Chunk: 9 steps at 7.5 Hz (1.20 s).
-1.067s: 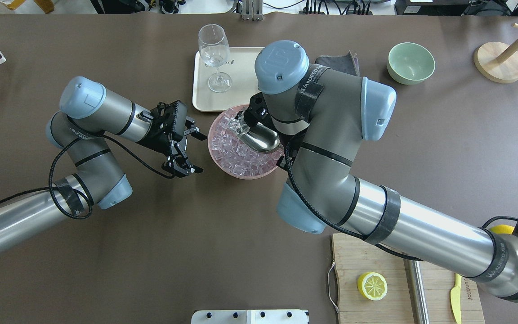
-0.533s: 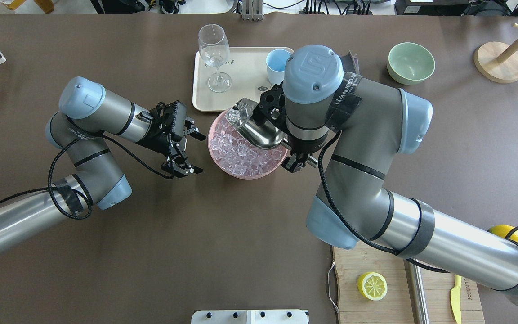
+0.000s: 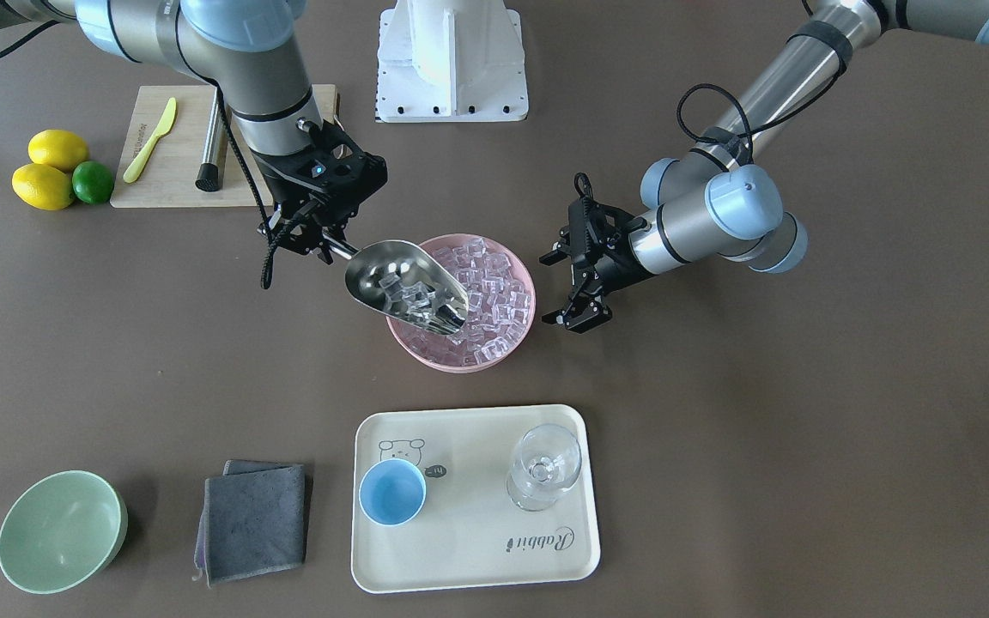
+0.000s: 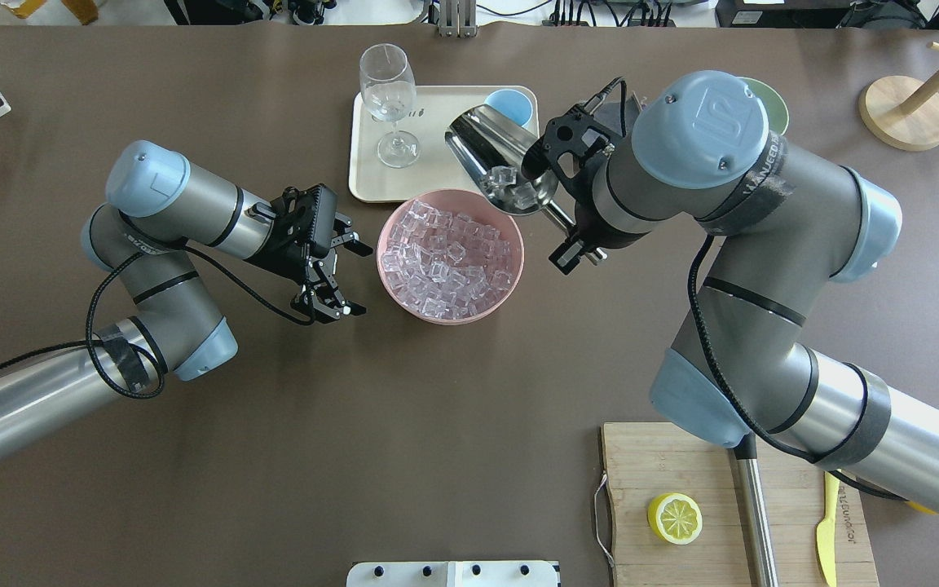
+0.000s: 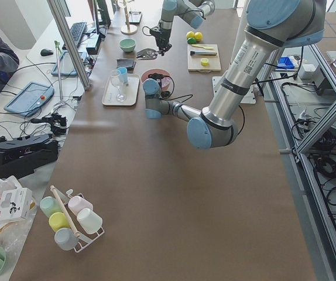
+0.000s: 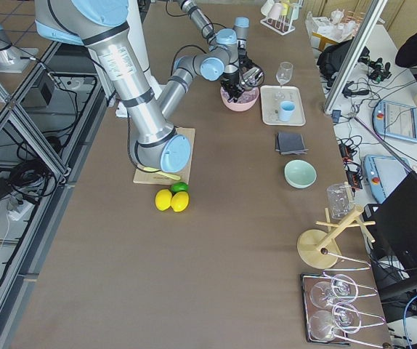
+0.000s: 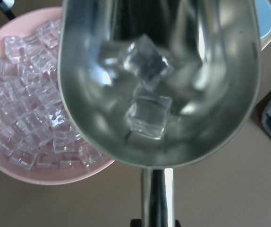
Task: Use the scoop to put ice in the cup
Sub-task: 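Carry the ice-filled scoop over the light-blue cup with the right gripper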
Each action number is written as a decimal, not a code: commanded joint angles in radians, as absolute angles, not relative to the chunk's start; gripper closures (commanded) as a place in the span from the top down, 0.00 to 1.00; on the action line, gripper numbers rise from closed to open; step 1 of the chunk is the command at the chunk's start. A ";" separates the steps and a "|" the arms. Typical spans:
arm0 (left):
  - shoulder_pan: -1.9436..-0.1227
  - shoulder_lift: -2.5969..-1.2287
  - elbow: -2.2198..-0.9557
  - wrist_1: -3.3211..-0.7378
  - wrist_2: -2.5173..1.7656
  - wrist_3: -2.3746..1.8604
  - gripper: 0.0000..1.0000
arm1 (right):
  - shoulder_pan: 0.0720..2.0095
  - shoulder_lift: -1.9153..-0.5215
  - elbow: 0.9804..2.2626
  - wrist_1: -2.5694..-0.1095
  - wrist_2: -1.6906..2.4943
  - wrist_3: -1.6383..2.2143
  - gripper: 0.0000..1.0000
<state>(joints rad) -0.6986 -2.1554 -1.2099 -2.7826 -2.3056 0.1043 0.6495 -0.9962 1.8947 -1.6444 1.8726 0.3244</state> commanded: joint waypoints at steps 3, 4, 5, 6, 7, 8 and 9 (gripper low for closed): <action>-0.699 -2.149 -1.215 -2.783 -2.306 0.104 0.97 | 0.744 -0.994 1.776 -1.564 1.978 0.457 0.00; -0.698 -2.148 -1.215 -2.783 -2.306 0.104 0.97 | 0.764 -0.926 1.702 -1.662 2.015 0.401 0.00; -0.699 -2.140 -1.215 -2.783 -2.306 0.107 0.97 | 0.781 -0.870 1.643 -1.765 2.040 0.334 0.00; -0.706 -2.138 -1.215 -2.781 -2.306 0.106 0.97 | 0.797 -0.817 1.582 -1.820 2.064 0.325 0.00; -0.718 -2.137 -1.218 -2.780 -2.309 0.104 0.97 | 0.811 -0.755 1.507 -1.892 2.100 0.305 0.00; -0.719 -2.135 -1.218 -2.777 -2.309 0.104 0.97 | 0.836 -0.697 1.459 -2.013 2.111 0.237 0.00; -0.721 -2.137 -1.218 -2.763 -2.307 0.103 0.97 | 0.872 -0.662 1.418 -2.098 2.138 0.163 0.00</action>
<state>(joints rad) -0.7157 -2.1369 -1.2172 -2.7778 -2.3078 0.1046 0.8203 -0.7437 1.5040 -1.9331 2.0960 0.2750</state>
